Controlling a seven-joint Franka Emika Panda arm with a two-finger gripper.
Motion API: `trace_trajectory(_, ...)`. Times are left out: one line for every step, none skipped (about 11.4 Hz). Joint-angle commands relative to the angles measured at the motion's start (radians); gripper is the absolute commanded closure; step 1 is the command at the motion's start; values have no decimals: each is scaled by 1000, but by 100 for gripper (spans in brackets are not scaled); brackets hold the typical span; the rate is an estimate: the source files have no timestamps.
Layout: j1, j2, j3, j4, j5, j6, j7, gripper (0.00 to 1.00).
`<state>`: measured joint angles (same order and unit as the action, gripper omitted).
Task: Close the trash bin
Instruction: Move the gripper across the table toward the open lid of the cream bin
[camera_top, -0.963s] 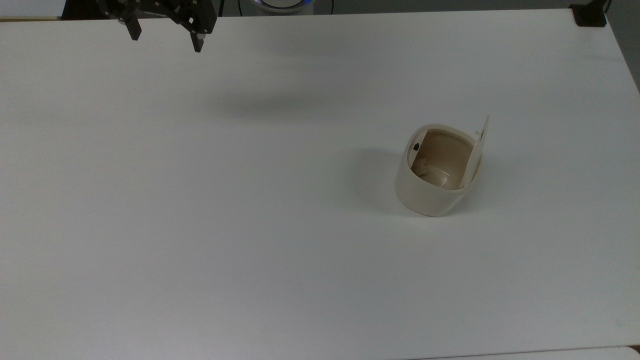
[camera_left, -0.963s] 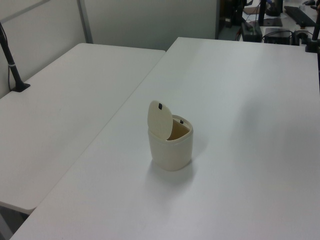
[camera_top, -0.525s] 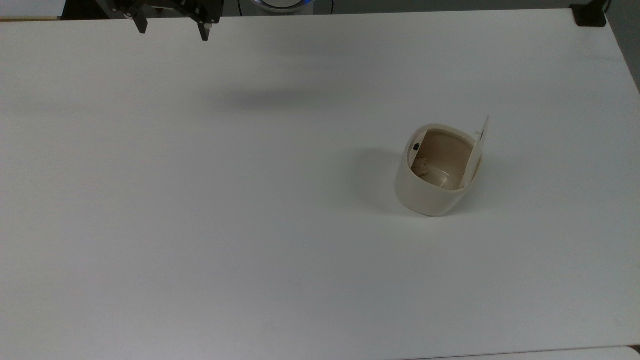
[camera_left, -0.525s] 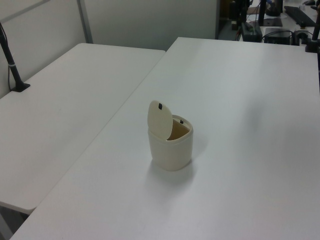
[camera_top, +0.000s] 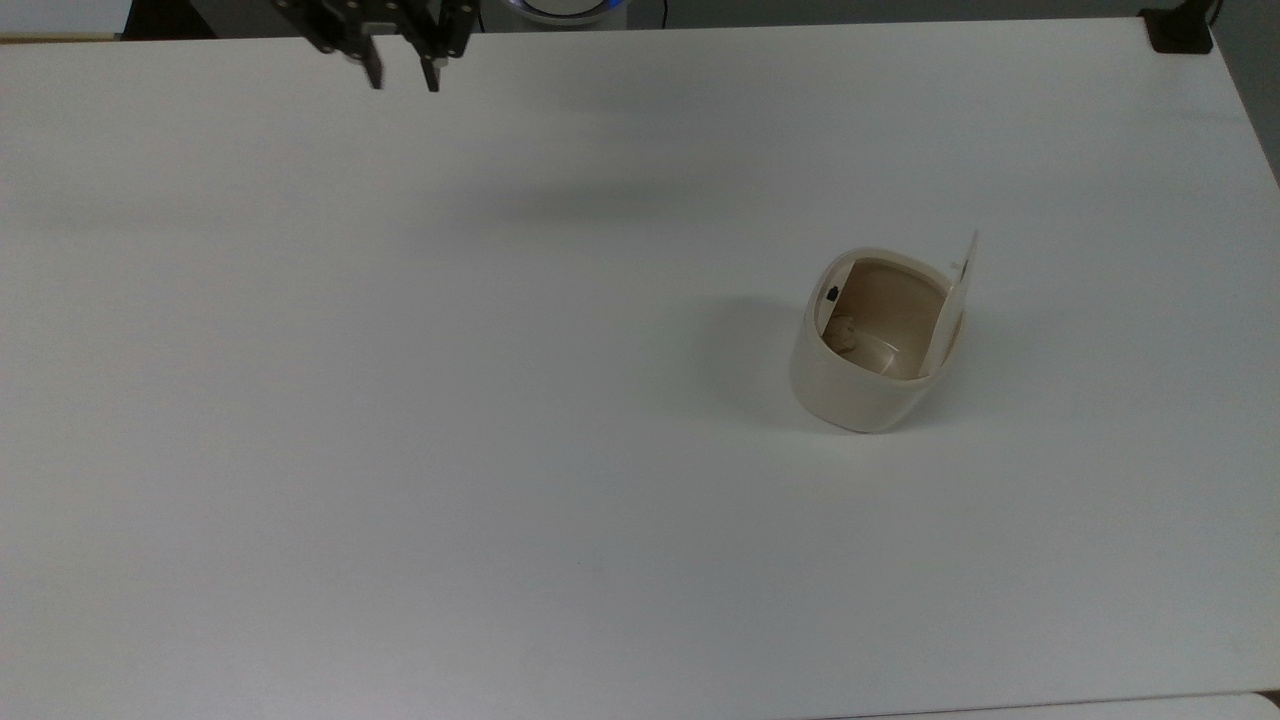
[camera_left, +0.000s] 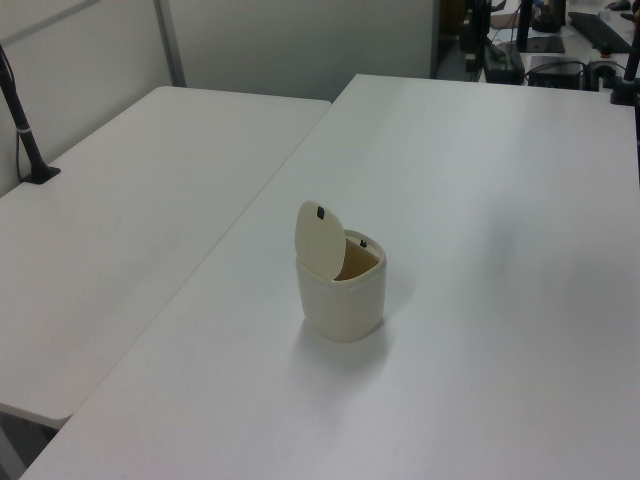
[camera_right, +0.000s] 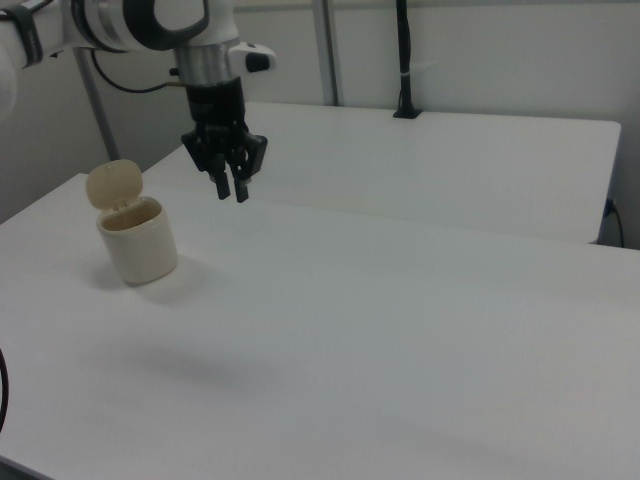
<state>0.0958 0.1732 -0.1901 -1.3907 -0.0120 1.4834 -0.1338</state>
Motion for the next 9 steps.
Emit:
trace_trajectory(67, 11, -3, -16, 29, -14, -88, 79)
trace_trajectory(74, 15, -3, -16, 70, -3, -140, 86)
trace_trajectory(79, 17, -2, -14, 99, 1, -205, 86)
trace_trajectory(103, 17, -2, -13, 99, 18, -257, 85)
trace_trajectory(139, 17, -3, -14, 101, 75, -311, 85)
trace_trajectory(163, 17, -3, -14, 102, 95, -354, 86)
trace_trajectory(182, 17, -3, -14, 107, 97, -392, 94)
trace_trajectory(209, 17, -2, -13, 113, 101, -415, 100)
trace_trajectory(250, 17, -2, -13, 131, 144, -408, 100)
